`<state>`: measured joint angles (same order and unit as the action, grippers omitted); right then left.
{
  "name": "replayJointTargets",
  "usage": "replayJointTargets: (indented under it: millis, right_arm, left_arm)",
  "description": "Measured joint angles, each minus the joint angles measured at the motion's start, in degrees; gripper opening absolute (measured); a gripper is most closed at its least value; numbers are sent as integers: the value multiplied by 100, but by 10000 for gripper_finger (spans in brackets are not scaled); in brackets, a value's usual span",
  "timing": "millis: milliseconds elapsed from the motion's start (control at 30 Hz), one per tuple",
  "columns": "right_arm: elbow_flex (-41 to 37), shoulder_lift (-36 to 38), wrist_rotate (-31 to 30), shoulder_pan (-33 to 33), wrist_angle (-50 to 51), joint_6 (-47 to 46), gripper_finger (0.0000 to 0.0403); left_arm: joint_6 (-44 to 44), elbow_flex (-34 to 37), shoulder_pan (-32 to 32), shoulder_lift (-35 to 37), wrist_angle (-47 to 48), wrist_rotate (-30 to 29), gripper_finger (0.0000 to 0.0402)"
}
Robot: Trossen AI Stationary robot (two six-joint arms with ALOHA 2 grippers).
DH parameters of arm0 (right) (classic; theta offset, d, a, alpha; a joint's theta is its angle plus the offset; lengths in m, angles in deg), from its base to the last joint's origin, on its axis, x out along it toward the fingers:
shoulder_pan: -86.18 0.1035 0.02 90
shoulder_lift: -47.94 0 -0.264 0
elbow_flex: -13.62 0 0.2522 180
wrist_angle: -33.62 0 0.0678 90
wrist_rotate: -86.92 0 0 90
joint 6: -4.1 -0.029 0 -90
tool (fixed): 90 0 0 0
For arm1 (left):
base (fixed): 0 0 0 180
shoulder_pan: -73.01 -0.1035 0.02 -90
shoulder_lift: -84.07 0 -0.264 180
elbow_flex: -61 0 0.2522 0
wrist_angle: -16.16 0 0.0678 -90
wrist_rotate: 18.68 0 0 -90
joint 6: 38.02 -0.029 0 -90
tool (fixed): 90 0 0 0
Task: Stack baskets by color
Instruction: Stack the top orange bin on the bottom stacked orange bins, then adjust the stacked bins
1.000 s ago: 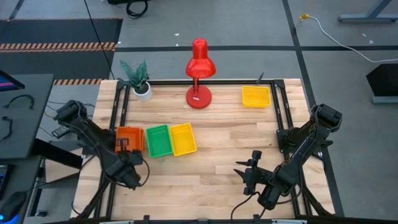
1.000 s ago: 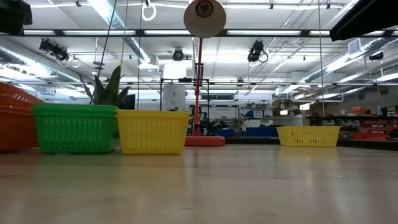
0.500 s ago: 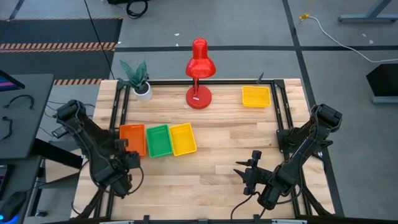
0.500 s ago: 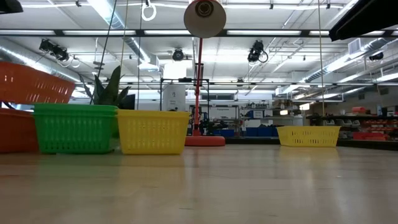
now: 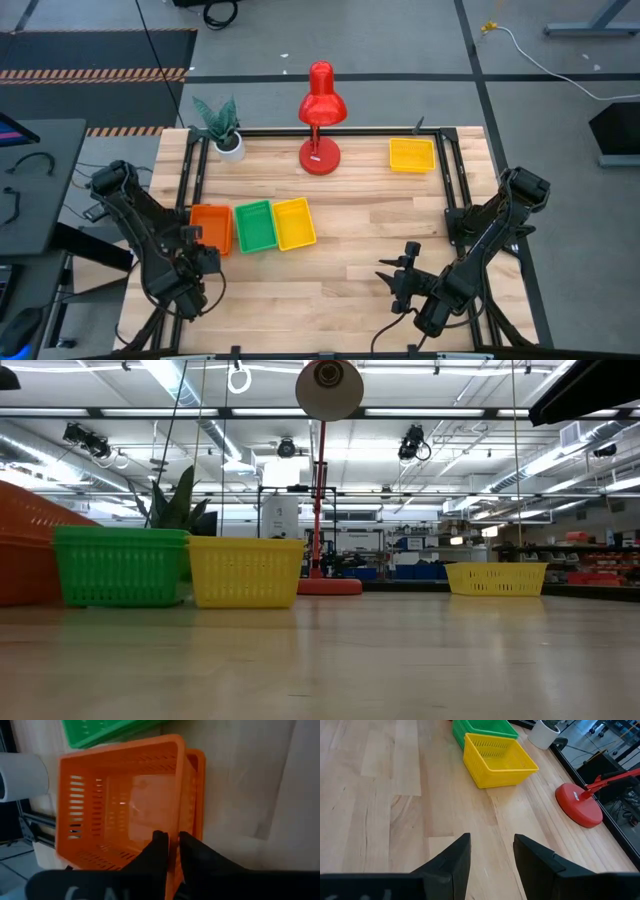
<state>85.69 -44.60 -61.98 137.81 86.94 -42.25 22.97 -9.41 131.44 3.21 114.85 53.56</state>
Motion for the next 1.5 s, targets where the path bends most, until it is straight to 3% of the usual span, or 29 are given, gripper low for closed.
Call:
replayJointTargets:
  millis: [300, 667, 1000, 1133, 1300, 1500]
  right_arm:
    - [-2, 0, 0, 0, -2, 0, 154]
    - [-2, 0, 2, 2, 2, 0, 154]
    - [-2, 0, 0, -9, -7, 0, 154]
    - [-2, 0, -4, -14, -7, 0, 154]
    - [-2, 0, -272, -408, -141, -425, 152]
    - [-2, -282, 816, -1837, -1067, -11, 112]
  left_arm:
    - [473, 2, 0, 0, -48, -370, 76]
    - [1678, 2, -11, 384, 493, -606, 165]
    - [4207, 4, -13, 498, 207, -2376, 139]
    - [3871, 6, -148, 320, -508, -3167, 123]
    - [2726, 7, -860, 115, -1366, -3244, 111]
    - [1270, 7, -1936, 96, -2430, -3170, 102]
